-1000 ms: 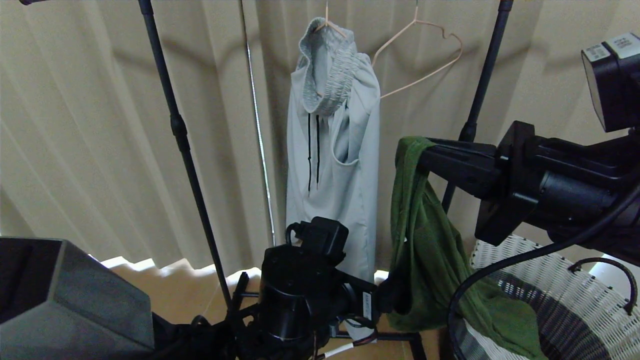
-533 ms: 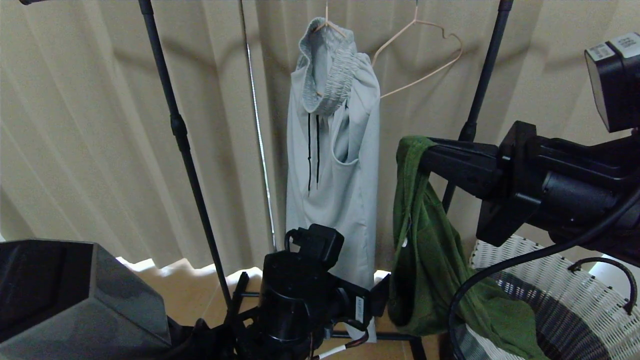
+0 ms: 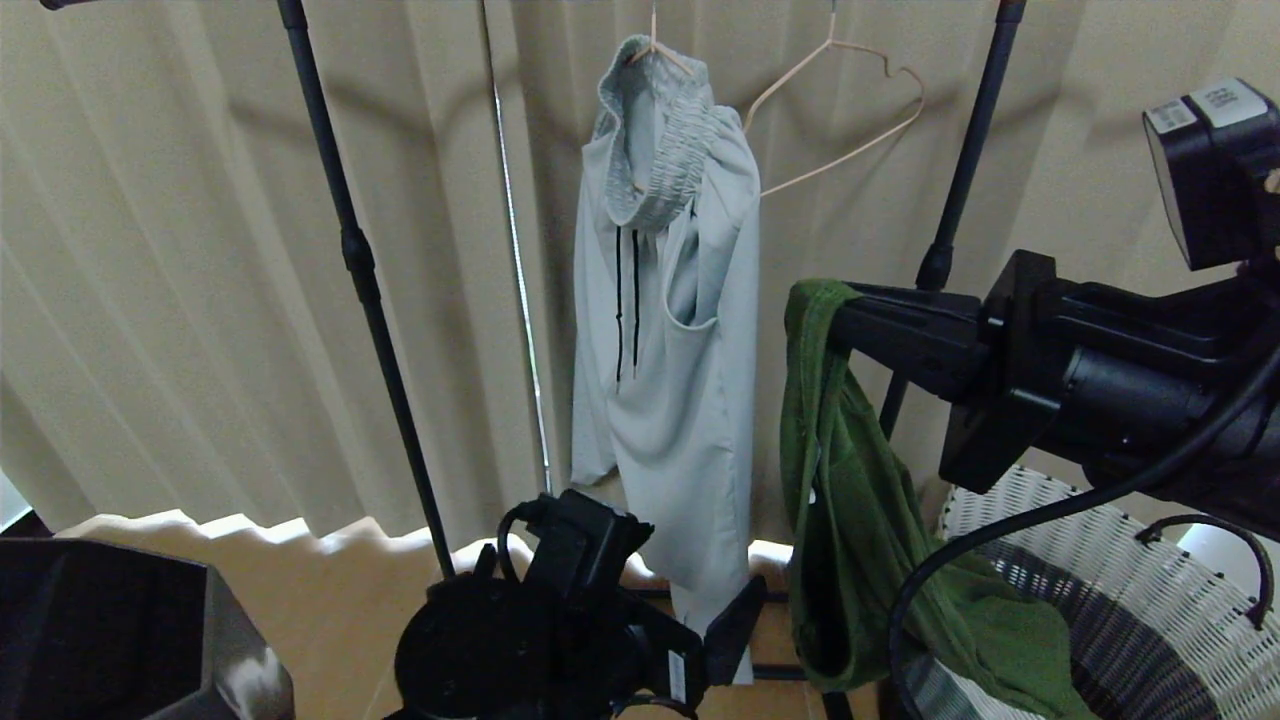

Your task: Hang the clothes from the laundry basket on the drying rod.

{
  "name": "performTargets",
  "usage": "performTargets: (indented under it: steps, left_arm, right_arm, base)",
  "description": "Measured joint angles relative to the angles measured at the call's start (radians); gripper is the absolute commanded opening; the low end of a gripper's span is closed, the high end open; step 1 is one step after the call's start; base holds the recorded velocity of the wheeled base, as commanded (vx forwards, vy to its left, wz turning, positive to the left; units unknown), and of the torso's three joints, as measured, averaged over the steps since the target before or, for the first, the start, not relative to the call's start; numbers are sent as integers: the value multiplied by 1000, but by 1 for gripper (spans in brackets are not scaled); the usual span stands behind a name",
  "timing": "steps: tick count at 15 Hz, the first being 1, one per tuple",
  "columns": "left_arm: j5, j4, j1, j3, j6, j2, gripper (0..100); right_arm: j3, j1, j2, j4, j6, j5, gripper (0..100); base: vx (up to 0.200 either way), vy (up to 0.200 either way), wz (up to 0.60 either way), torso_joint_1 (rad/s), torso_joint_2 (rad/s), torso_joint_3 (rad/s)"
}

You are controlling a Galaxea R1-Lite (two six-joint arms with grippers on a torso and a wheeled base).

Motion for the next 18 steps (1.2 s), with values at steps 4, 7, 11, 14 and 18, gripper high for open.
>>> performTargets:
  steps: [4,7,11,14,18]
  left_arm:
    - [-4,-61,-38,48,53,-15,100]
    - [-9,-63,-74,18,59,-40,100]
    - [-46,-24,-59,-81,58,-43,100]
    - [-50,47,10,-160,57,11,100]
    - [-50,54,22,-163,58,91,100]
  right_arm:
    - [-2,0,19,-37,-2,1,0]
    - [-1,0,30,-38,-3,1,0]
    - [3,0,31,-39,-3,1,0]
    - [7,1,27,-39,-2,1,0]
    - [8,1,19,-39,-2,1,0]
  base:
    - [0,0,0,0,0,0]
    - [0,0,0,0,0,0]
    - [0,0,0,0,0,0]
    - [0,0,0,0,0,0]
    - [0,0,0,0,0,0]
